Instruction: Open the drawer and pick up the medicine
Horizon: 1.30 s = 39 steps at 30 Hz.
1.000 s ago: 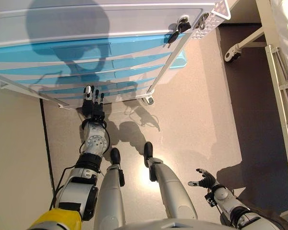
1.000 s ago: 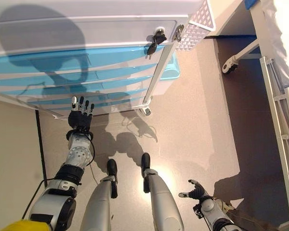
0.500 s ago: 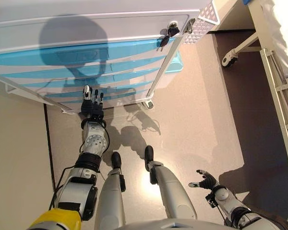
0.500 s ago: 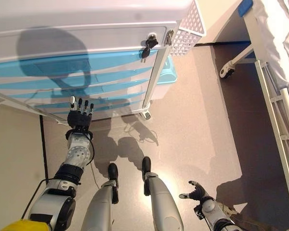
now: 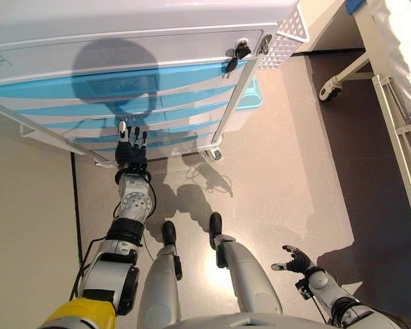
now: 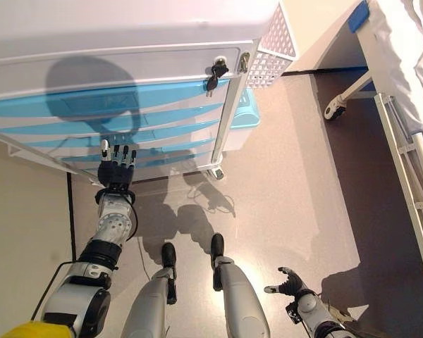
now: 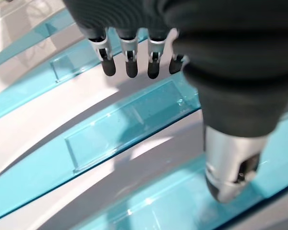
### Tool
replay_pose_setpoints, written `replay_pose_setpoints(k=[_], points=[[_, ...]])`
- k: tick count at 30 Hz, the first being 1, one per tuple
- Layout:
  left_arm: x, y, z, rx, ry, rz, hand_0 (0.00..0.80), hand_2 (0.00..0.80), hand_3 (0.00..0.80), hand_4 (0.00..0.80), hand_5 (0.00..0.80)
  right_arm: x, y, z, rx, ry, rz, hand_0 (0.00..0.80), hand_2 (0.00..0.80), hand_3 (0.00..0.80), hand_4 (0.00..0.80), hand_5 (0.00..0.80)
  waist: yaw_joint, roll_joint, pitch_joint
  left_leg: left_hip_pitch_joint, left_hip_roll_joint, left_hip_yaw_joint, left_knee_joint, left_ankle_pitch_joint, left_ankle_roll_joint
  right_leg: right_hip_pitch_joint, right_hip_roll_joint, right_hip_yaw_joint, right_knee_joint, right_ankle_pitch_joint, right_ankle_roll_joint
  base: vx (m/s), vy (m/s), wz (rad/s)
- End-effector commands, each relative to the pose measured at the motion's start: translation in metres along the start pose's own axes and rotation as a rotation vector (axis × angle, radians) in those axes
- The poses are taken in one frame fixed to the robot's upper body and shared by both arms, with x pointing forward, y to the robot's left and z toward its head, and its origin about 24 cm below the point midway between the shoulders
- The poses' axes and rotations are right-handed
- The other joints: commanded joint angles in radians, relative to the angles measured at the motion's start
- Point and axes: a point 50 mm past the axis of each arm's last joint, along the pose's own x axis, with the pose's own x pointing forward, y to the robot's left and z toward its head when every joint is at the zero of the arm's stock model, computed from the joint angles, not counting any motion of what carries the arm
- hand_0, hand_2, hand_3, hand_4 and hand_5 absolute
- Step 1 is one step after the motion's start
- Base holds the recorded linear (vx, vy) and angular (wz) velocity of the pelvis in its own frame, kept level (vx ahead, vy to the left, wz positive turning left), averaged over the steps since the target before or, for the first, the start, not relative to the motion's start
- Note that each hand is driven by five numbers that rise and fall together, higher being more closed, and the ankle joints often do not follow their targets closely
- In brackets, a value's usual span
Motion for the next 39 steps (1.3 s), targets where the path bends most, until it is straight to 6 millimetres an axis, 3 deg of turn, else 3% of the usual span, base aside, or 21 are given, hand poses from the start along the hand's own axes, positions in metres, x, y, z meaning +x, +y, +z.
replay_pose_setpoints(k=[1, 25, 26, 27, 30, 32, 33, 35, 36, 37, 39], points=[[0.015, -0.109, 0.058, 0.002, -0.258, -0.451, 0.000, 0.000, 0.000, 0.000, 0.000, -0.010, -0.011, -0.032, -0.086, 0.085, -0.003, 0.000, 0.000, 0.000, 0.000, 0.000, -0.022, 0.036, -0.076, -0.039, -0.054, -0.005, 0.070, -0.047, 0.049, 0.032, -0.004, 0.002, -0.027, 0.064, 0.076, 0.000, 0.000, 0.00], [0.015, -0.112, 0.053, 0.029, -0.227, -0.482, 0.000, 0.000, 0.000, 0.000, 0.000, -0.010, -0.008, -0.029, -0.105, 0.075, 0.014, 0.000, 0.000, 0.000, 0.000, 0.000, -0.024, 0.040, -0.098, 0.040, -0.055, 0.004, 0.013, -0.034, 0.044, 0.095, -0.004, 0.011, -0.050, 0.060, 0.086, 0.000, 0.000, 0.00], [0.015, -0.112, 0.053, 0.029, -0.227, -0.482, 0.044, 0.044, 0.044, 0.044, 0.044, -0.010, -0.008, -0.029, -0.105, 0.075, 0.014, 0.000, 0.000, 0.000, 0.000, 0.000, -0.024, 0.040, -0.097, 0.040, -0.055, 0.004, 0.013, -0.034, 0.044, 0.096, -0.004, 0.011, -0.050, 0.060, 0.086, 0.009, 0.007, -0.03], [0.015, -0.113, 0.052, 0.027, -0.223, -0.491, 0.232, 0.232, 0.232, 0.232, 0.232, -0.010, -0.008, -0.030, -0.108, 0.078, 0.017, 0.000, 0.000, 0.000, 0.000, 0.000, -0.024, 0.040, -0.099, 0.048, -0.054, 0.003, 0.009, -0.033, 0.043, 0.103, -0.004, 0.011, -0.051, 0.060, 0.087, 0.003, -0.001, -0.04], [0.015, -0.114, 0.051, 0.028, -0.221, -0.493, 0.220, 0.220, 0.220, 0.220, 0.220, -0.010, -0.008, -0.030, -0.111, 0.077, 0.018, 0.000, 0.000, 0.000, 0.000, 0.000, -0.023, 0.040, -0.100, 0.055, -0.055, 0.002, 0.001, -0.032, 0.042, 0.109, -0.003, 0.009, -0.055, 0.060, 0.087, 0.000, -0.001, -0.03], [0.015, -0.114, 0.051, 0.028, -0.219, -0.496, 0.285, 0.285, 0.285, 0.285, 0.285, -0.010, -0.008, -0.030, -0.115, 0.078, 0.020, 0.000, 0.000, 0.000, 0.000, 0.000, -0.023, 0.041, -0.100, 0.061, -0.055, 0.004, -0.006, -0.029, 0.042, 0.114, -0.003, 0.010, -0.059, 0.061, 0.087, 0.000, 0.000, 0.00], [0.014, -0.114, 0.050, 0.028, -0.217, -0.496, 0.376, 0.376, 0.376, 0.376, 0.376, -0.009, -0.008, -0.029, -0.116, 0.077, 0.019, 0.000, 0.000, 0.000, 0.000, 0.000, -0.022, 0.041, -0.100, 0.063, -0.056, 0.004, -0.010, -0.027, 0.042, 0.116, -0.002, 0.009, -0.062, 0.062, 0.087, 0.000, 0.000, 0.00], [0.014, -0.112, 0.049, 0.026, -0.213, -0.496, 0.693, 0.693, 0.693, 0.693, 0.693, -0.009, -0.008, -0.029, -0.115, 0.079, 0.020, 0.000, 0.000, 0.000, 0.000, 0.000, -0.021, 0.042, -0.101, 0.071, -0.056, 0.003, -0.023, -0.020, 0.041, 0.121, -0.001, 0.007, -0.069, 0.063, 0.088, 0.000, 0.000, 0.00], [0.014, -0.112, 0.049, 0.026, -0.213, -0.496, 0.693, 0.693, 0.693, 0.693, 0.693, -0.009, -0.008, -0.029, -0.115, 0.079, 0.020, 0.000, 0.000, 0.000, 0.000, 0.000, -0.021, 0.042, -0.101, 0.071, -0.056, 0.003, -0.023, -0.020, 0.041, 0.121, -0.001, 0.007, -0.069, 0.063, 0.088, 0.000, 0.000, 0.00], [0.013, -0.111, 0.050, 0.011, -0.217, -0.495, 0.800, 0.800, 0.800, 0.800, 0.800, -0.009, -0.006, -0.028, -0.115, 0.075, 0.027, 0.000, 0.000, 0.000, 0.000, 0.000, -0.019, 0.041, -0.101, 0.074, -0.057, 0.004, -0.033, -0.013, 0.040, 0.122, -0.001, 0.005, -0.074, 0.065, 0.088, 0.000, 0.000, 0.00], [0.013, -0.111, 0.048, 0.003, -0.214, -0.495, 0.800, 0.800, 0.800, 0.800, 0.800, -0.009, -0.005, -0.027, -0.117, 0.073, 0.029, 0.000, 0.000, 0.000, 0.000, 0.000, -0.018, 0.041, -0.101, 0.074, -0.058, 0.002, -0.034, -0.012, 0.040, 0.120, -0.001, 0.005, -0.072, 0.066, 0.088, -0.011, 0.001, -0.04]])
